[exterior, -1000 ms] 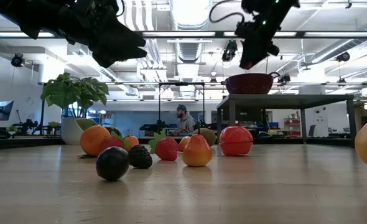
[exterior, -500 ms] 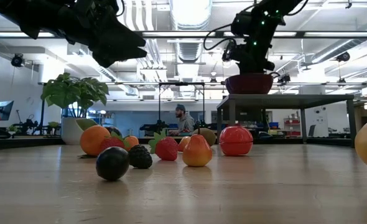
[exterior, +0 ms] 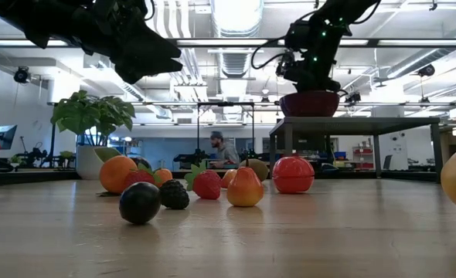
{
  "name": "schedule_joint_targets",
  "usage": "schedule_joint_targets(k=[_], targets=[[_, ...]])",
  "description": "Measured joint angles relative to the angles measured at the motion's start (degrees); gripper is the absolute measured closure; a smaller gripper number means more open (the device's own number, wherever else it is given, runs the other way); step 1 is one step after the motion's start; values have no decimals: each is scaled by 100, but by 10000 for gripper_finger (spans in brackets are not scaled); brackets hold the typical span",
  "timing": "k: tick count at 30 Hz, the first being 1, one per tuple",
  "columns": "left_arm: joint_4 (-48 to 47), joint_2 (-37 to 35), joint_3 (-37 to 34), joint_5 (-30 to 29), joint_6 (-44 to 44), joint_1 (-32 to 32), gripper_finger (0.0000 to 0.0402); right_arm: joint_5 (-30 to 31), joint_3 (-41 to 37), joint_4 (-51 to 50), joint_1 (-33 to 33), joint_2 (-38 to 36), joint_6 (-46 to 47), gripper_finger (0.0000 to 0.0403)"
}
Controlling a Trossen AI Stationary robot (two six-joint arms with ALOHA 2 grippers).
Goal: Pick & Place Fruit
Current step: Put the strawberry into the violet strainer bowl on the shelf, then put the peach into the violet strainer bowl on the shelf
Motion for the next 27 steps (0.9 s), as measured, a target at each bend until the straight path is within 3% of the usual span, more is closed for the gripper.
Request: schedule_joint_targets(k=[14,27], targets=[[0,1,0,2,-2,-2,202,17,-1,-37,1,-58,-130,180],[2,0,0,2,-1,-7,202,1,135,-34,25,-548,-297,118]])
